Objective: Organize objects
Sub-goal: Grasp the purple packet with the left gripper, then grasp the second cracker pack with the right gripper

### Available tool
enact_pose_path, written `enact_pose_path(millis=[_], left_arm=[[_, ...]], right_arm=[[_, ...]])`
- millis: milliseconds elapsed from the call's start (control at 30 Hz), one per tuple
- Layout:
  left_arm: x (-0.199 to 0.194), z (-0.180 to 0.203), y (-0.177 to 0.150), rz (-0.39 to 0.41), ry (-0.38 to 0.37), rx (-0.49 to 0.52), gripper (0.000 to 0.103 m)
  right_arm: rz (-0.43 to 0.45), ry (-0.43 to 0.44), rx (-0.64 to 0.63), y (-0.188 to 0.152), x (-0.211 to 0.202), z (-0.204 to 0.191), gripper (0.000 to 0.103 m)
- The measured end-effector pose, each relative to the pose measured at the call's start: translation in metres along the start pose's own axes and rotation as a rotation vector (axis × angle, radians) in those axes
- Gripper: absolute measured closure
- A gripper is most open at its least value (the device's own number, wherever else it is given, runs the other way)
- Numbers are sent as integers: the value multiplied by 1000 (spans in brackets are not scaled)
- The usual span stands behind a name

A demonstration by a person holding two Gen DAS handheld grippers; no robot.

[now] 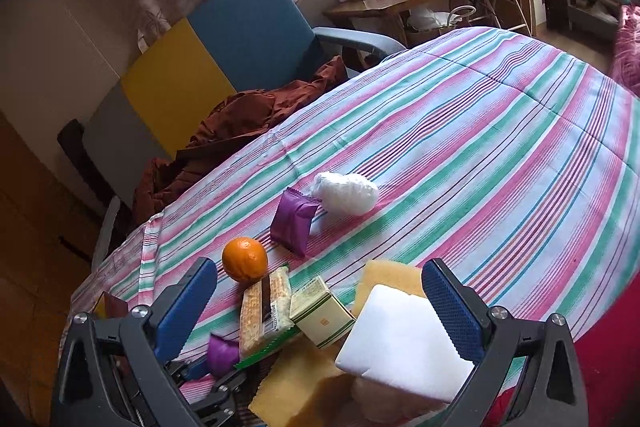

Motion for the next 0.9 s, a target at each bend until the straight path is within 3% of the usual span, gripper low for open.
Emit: enact_pose_path(millis=[133,267,400,500,600,867,900], left_arm=[[-11,-3,-28,22,12,-11,69],[-15,-8,-35,30,2,-26,69],[-16,-9,-39,36,-1,-25,69],[-15,-11,-38,41,-15,-38,69],[-15,-13,-38,46,-34,-52,69],[-15,-14,-38,57,-38,-52,69],[-15,-14,-39,58,-39,-53,69]], right_arm=[[13,-24,-41,-1,-2,-7,0],[12,-40,-146,-6,-3,-26,3],[-101,-41,-329,-18,14,-59,17],[-198,-92,-491,-27,34,-85,24],[-294,-121,-599,-30,58,-101,25],[-467,-271,-675,-28,118,-96,24],[-474,-282,-682,-28,121,-93,38]])
Point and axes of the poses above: each gripper's, at about its wrist camera, not at the fingertips, and x roughly the way its jaws point, z to its right, y to its top, the point moved 2 cm from there along x, roughly the way its jaws point, and after that the axes turned 8 degrees about -z, right-handed, at the moved point
